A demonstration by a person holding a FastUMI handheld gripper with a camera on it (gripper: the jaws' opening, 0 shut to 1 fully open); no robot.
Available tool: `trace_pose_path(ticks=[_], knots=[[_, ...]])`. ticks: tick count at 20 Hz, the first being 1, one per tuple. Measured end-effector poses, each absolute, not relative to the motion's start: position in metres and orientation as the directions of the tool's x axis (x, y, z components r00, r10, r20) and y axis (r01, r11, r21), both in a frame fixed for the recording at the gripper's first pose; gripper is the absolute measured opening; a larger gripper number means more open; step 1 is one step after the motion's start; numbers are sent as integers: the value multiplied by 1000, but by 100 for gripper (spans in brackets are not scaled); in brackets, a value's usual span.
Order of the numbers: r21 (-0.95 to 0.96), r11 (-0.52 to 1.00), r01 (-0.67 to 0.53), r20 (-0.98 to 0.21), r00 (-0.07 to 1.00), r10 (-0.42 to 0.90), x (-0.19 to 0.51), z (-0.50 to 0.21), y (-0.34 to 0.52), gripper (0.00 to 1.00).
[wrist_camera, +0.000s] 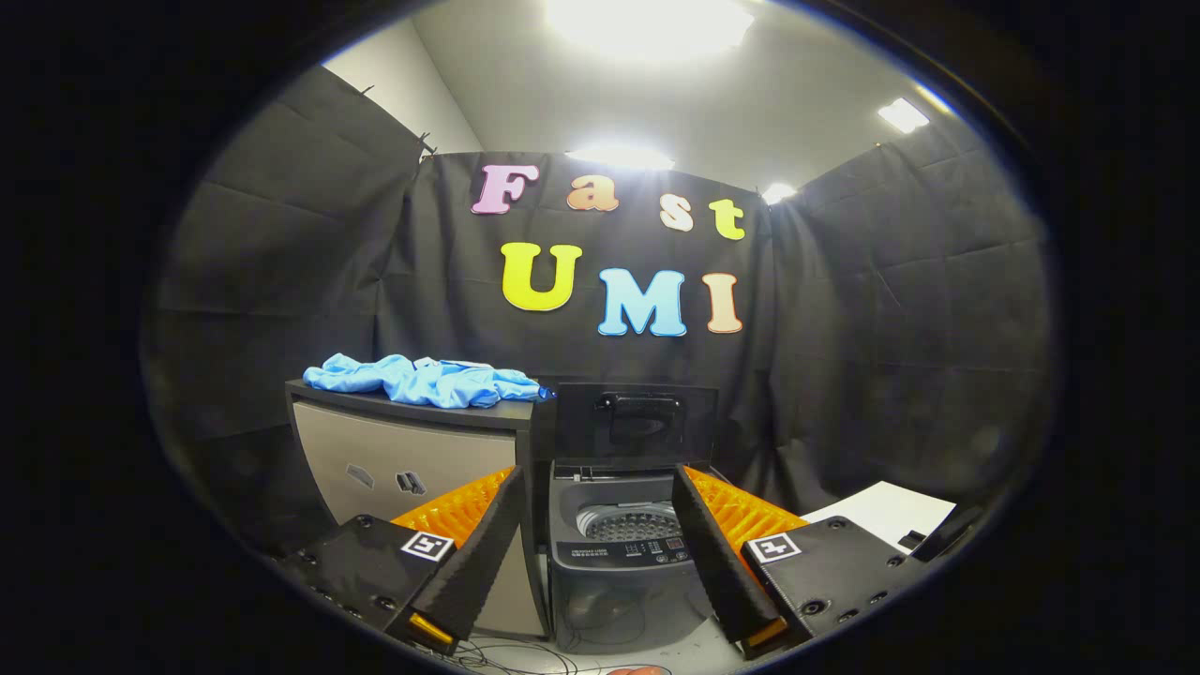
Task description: Put the clothes into the washing machine and then close the washing machine lid.
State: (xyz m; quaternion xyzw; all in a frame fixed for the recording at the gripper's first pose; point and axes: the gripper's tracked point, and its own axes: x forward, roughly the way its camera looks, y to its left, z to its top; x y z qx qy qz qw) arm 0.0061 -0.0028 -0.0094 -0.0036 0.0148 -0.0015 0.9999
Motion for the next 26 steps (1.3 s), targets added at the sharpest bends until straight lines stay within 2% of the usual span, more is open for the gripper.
trace_pose_path(ticks=[10, 17, 23, 26], knots=[[-2, 1000, 1, -45, 999, -1, 13, -10, -7, 98], [-12, 998, -68, -41, 997, 68, 29, 8, 8, 98], [29, 986, -161, -131, 978, 164, 53, 25, 24, 98], [-29, 984, -178, -160, 972, 172, 68, 42, 24, 98]])
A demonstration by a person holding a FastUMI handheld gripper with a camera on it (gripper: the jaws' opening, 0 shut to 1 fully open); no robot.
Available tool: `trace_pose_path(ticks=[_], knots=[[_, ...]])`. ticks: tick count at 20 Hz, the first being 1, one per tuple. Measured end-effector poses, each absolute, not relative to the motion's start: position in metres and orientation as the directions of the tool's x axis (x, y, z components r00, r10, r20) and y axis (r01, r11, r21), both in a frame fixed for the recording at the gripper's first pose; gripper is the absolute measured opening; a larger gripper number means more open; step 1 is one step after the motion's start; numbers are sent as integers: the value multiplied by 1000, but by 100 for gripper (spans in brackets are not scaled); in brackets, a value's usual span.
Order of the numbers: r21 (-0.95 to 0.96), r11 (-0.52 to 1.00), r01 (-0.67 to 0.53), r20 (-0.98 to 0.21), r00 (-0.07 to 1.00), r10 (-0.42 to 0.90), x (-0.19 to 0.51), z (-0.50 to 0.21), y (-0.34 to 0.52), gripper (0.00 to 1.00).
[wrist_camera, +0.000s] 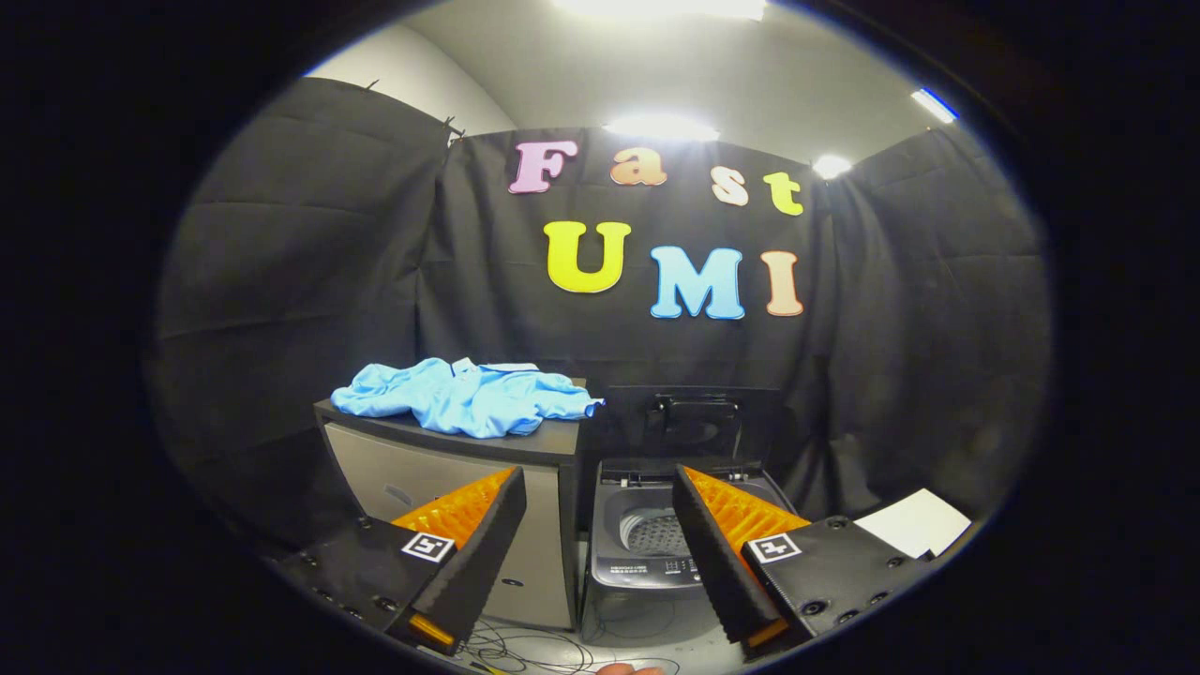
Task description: Put the clothes into the washing machine and then close the washing machine lid.
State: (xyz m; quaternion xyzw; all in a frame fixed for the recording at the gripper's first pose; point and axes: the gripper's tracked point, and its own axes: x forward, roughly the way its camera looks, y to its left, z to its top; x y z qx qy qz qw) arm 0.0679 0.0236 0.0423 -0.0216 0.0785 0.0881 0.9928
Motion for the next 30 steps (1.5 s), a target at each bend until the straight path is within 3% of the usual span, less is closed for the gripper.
trace_pose_path(ticks=[4, 8, 16, 30], knots=[[-67, 972, -223, -202, 958, 206, 91, 69, 38, 98], [-25, 947, -322, -347, 891, 293, 103, 77, 66, 98], [-40, 907, -418, -349, 857, 380, 121, 113, 108, 98], [-25, 865, -501, -424, 789, 445, 182, 93, 188, 98]])
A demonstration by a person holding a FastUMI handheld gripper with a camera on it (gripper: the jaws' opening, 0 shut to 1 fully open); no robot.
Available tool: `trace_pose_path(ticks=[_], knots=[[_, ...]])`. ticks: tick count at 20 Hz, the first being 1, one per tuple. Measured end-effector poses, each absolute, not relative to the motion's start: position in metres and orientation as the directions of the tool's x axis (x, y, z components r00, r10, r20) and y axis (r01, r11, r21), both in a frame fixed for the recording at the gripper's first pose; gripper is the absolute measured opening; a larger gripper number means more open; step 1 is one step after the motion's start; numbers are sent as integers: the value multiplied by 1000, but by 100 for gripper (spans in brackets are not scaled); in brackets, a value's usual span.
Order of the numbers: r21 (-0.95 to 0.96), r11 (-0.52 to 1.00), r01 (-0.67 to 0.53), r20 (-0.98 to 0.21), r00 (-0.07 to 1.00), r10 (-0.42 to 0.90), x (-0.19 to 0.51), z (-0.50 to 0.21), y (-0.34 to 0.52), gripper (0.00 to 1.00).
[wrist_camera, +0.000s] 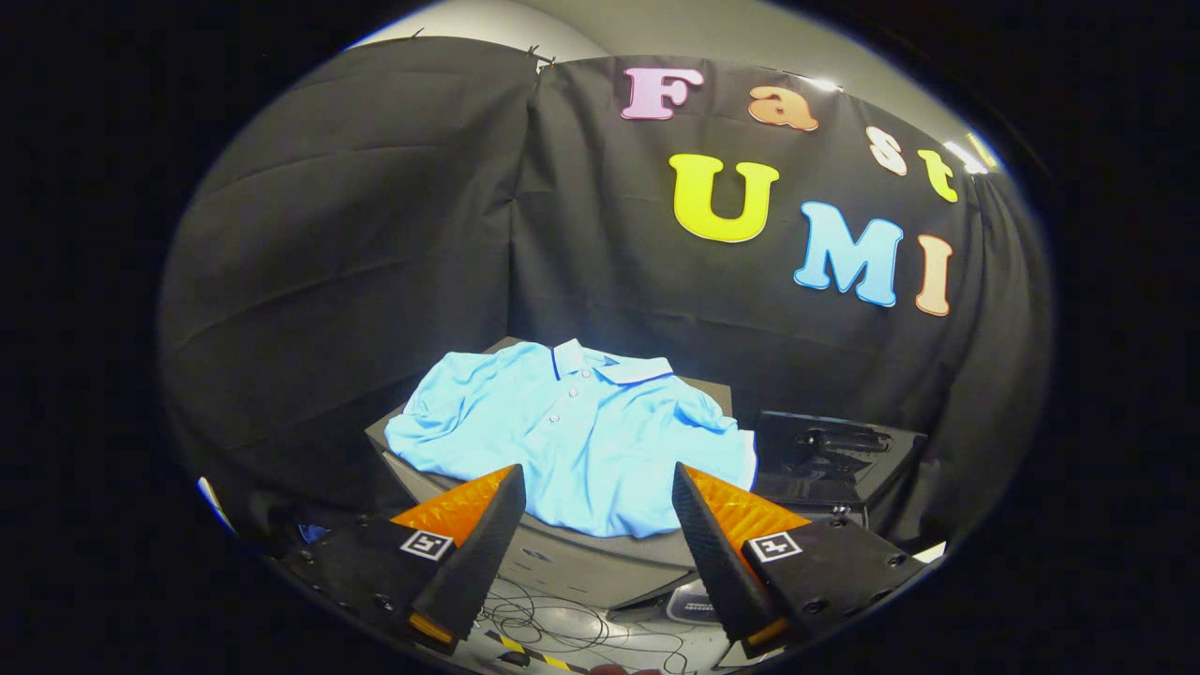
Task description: Put the clothes into the washing machine and then close the washing machine lid.
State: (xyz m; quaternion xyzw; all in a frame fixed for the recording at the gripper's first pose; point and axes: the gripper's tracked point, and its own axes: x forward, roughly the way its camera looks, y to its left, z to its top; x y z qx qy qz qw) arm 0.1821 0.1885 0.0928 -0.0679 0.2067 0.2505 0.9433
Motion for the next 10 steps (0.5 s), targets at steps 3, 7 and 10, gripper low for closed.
trace_pose_path(ticks=[3, 7, 10], knots=[[-10, 861, -509, -449, 772, 451, 196, 81, 210, 98], [17, 852, -523, -481, 743, 466, 206, 68, 233, 98], [19, 853, -521, -492, 738, 462, 216, 62, 244, 98]])
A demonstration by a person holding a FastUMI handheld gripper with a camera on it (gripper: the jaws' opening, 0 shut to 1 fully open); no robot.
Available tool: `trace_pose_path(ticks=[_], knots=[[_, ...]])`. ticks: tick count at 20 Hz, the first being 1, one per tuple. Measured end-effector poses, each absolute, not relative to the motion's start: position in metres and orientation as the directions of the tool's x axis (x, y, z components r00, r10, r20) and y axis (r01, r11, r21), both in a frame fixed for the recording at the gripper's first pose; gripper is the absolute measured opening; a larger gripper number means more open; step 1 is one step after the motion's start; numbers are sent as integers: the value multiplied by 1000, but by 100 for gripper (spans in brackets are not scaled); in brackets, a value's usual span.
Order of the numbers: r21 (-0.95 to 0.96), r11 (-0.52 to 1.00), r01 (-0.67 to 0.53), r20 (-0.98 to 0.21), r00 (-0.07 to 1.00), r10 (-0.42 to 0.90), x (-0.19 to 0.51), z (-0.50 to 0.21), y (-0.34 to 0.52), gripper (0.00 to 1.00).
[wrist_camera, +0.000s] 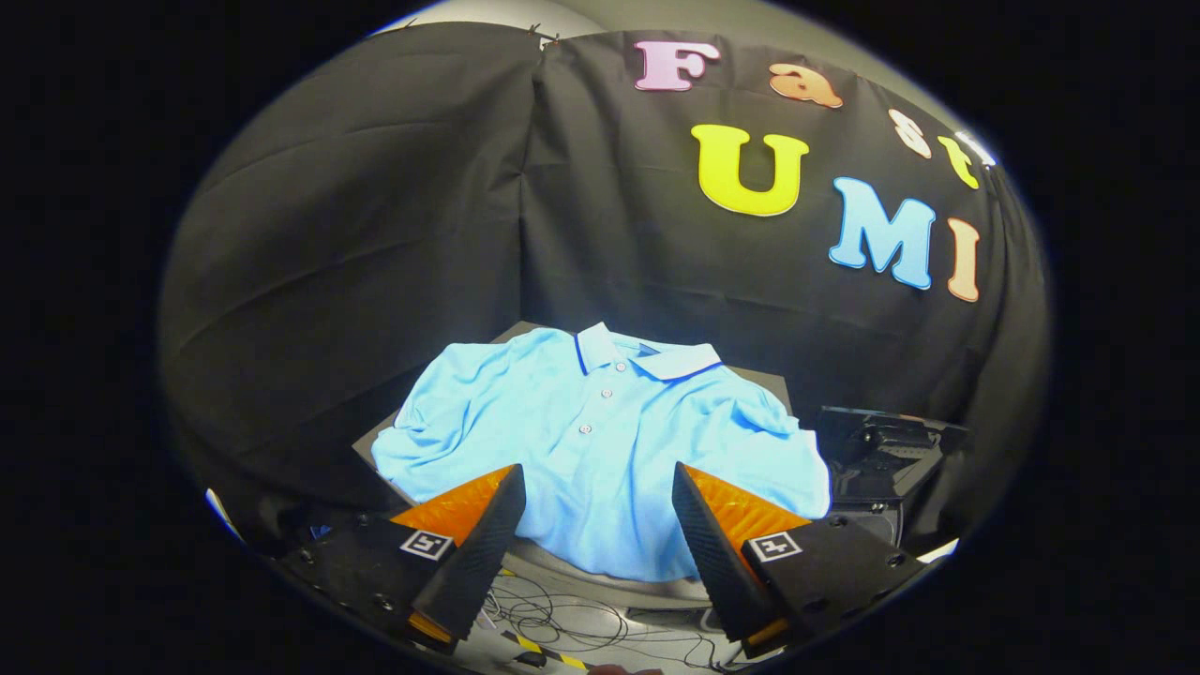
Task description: Put the clothes into the washing machine and then close the washing machine lid.
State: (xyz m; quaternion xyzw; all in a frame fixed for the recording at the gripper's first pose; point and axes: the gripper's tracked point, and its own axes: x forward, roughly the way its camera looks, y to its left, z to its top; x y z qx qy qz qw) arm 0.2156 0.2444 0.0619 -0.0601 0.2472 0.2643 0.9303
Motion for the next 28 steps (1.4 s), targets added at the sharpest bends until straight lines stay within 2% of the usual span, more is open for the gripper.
trace_pose_path(ticks=[8, 18, 22, 28], knots=[[50, 877, -478, -513, 741, 433, 253, 48, 271, 98], [15, 875, -484, -574, 713, 404, 257, 19, 288, 98], [77, 884, -462, -573, 704, 418, 258, 16, 287, 99], [73, 878, -474, -548, 717, 432, 255, 19, 289, 98]])
